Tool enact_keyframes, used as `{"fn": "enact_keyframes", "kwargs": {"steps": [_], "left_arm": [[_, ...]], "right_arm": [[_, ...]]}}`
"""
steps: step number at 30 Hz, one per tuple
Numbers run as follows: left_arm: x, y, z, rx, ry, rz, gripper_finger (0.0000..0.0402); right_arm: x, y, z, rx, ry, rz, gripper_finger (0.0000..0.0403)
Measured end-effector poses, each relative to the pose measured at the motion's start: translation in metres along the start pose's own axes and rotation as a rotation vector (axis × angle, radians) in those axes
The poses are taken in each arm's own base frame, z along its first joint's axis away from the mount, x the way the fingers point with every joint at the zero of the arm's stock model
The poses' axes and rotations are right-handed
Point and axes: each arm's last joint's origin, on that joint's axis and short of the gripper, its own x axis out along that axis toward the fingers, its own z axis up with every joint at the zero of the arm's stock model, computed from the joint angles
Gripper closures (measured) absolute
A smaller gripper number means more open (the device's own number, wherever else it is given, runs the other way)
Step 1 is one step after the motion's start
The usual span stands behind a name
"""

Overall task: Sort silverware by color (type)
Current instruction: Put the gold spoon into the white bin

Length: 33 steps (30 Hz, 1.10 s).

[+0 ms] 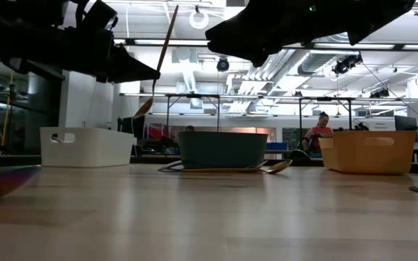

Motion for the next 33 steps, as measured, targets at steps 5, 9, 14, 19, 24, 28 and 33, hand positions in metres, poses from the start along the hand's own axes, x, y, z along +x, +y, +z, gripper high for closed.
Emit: {"fn": "enact_keyframes", "kwargs": {"steps": [5, 9, 14, 19, 24, 28, 33], "left_arm": [[0.001, 0.004, 0.004, 0.009, 0.018, 0.147, 0.0398], [0.007, 0.021, 0.026, 0.102, 0.065, 0.327, 0.0398], [0.014, 0.069, 0.064, 0.145, 0.326, 0.446, 0.0398], [0.006, 0.119, 0.082, -0.009, 0.546, 0.483, 0.0398], [-0.008, 0.147, 0.068, -0.164, 0.767, 0.511, 0.0398], [-0.023, 0.158, 0.052, -0.252, 0.956, 0.577, 0.0398], [-0.022, 0.171, 0.045, -0.389, 0.971, 0.57, 0.0398]], "right_arm": [[0.0, 0.0, 0.0, 0.007, 0.001, 0.0, 0.0244], [0.0, 0.0, 0.0, 0.007, 0.001, 0.0, 0.0244], [0.0, 0.0, 0.0, 0.007, 0.001, 0.0, 0.0244], [0.0, 0.0, 0.0, 0.008, 0.001, 0.0, 0.0244], [0.0, 0.0, 0.0, 0.011, 0.001, 0.0, 0.0244], [0.0, 0.0, 0.0, 0.056, 0.001, 0.0, 0.0244], [0.0, 0.0, 0.0, 0.079, 0.001, 0.0, 0.0244]]}}
